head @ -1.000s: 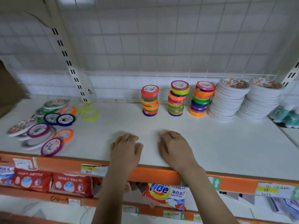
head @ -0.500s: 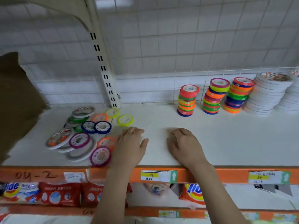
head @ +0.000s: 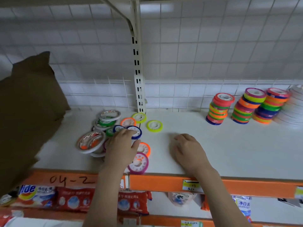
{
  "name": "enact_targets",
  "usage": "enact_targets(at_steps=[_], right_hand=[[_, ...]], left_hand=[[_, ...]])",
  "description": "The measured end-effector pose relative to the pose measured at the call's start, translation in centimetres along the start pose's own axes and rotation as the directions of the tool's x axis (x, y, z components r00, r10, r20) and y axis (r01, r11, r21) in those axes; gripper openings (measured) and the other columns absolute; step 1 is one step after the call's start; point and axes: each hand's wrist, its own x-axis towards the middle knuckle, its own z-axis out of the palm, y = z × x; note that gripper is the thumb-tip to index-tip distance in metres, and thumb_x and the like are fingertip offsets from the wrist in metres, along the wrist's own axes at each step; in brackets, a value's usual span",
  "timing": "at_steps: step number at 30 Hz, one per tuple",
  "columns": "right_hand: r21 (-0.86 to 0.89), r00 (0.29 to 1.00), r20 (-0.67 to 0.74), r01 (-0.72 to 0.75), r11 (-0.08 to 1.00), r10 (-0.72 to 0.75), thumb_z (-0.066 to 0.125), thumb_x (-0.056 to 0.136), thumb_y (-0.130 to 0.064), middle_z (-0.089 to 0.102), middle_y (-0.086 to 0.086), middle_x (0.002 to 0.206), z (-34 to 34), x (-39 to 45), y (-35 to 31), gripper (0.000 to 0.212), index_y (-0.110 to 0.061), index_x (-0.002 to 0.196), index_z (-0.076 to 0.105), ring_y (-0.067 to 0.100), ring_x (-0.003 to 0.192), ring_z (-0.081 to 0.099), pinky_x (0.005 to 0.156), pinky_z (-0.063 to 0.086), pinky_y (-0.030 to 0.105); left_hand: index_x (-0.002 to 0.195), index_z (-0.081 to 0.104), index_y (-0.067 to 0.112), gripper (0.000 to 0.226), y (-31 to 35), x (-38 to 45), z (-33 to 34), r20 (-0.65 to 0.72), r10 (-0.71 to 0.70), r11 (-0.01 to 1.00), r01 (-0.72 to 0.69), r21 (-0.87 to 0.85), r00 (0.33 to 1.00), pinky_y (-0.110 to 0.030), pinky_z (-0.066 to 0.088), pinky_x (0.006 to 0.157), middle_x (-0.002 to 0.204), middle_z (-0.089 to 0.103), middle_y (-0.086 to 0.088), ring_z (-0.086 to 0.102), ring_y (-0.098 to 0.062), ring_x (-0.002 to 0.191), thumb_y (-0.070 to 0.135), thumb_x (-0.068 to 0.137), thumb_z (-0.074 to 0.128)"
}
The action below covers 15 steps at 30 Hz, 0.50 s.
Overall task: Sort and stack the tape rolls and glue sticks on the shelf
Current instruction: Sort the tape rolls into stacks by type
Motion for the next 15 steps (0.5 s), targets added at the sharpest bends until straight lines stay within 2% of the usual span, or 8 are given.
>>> enact_targets(at_steps=[5, 11, 15], right_hand=[[0.001, 0.999, 0.031, 0.03, 1.0, -0.03, 0.045, 0.094, -0.021, 0.053, 0.008, 0.126, 0.3, 1.2, -0.9, 0.035, -0.008, 0.125, 0.054, 0.026, 0.118, 0.046, 0.098, 0.032, 0.026], [-0.01, 0.995, 0.04, 0.091, 0.996, -0.09, 0.045, 0.093, -0.02, 0.053, 0.009, 0.127, 1.1, 3.2, -1.6, 0.035, -0.007, 0.124, 0.054, 0.027, 0.12, 0.045, 0.099, 0.032, 0.026], [-0.025, 0.992, 0.043, 0.116, 0.993, -0.115, 0.042, 0.093, -0.023, 0.053, 0.007, 0.126, 1.3, 4.1, -1.5, 0.036, -0.008, 0.123, 0.054, 0.025, 0.12, 0.045, 0.098, 0.034, 0.025]], left_hand=[[0.125, 0.054, 0.015, 0.038, -1.4, 1.7, -0.2, 0.031, -0.026, 0.999, 0.027, -0.037, 0.999, -0.039, 0.045, 0.091, 0.123, 0.054, -0.004, 0.052, -0.023, 0.109, 0.029, 0.091, 0.056], [0.124, 0.055, 0.015, 0.038, -1.9, 4.0, 0.5, 0.075, -0.014, 1.0, 0.013, 0.013, 0.997, -0.034, 0.043, 0.094, 0.127, 0.052, -0.003, 0.049, -0.022, 0.113, 0.027, 0.089, 0.06], [0.12, 0.058, 0.016, 0.039, -1.9, 4.8, 1.7, 0.125, 0.018, 0.997, -0.028, 0.074, 0.992, -0.033, 0.038, 0.097, 0.131, 0.05, -0.001, 0.043, -0.022, 0.12, 0.035, 0.086, 0.062]])
